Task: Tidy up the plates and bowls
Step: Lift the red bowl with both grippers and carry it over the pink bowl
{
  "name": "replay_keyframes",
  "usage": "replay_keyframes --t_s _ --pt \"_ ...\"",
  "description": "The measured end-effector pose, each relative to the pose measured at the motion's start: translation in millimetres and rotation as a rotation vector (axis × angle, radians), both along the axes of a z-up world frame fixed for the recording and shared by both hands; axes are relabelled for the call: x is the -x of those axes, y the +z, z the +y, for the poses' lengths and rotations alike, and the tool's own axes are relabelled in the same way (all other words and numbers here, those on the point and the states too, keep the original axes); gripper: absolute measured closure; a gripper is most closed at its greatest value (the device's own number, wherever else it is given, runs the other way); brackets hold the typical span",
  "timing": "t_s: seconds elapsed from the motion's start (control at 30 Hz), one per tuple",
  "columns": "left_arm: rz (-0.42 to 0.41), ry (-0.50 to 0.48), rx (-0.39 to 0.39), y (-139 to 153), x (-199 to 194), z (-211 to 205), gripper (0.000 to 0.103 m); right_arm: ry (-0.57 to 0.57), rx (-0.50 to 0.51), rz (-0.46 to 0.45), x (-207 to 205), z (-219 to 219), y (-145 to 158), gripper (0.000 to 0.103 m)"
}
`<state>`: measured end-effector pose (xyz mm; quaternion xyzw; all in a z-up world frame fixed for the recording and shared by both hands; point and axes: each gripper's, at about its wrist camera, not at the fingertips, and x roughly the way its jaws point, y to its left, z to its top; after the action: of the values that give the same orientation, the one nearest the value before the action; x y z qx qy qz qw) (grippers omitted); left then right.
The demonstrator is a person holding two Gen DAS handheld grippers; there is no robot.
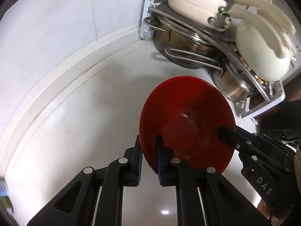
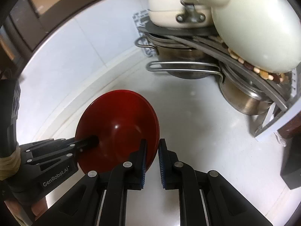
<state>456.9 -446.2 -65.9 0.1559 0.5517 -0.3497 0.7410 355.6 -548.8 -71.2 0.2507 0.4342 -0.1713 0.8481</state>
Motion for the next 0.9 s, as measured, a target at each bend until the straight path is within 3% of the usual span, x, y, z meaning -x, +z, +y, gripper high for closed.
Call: replay_keyframes --t_s 0.57,0.9 --pt "-0.002 0.074 0.059 46 68 100 0.087 0.106 0.078 -0.043 65 81 52 0.089" --pt "-0.018 0.117 0.076 54 97 159 0.087 0.152 0.086 -0.045 95 135 54 0.089"
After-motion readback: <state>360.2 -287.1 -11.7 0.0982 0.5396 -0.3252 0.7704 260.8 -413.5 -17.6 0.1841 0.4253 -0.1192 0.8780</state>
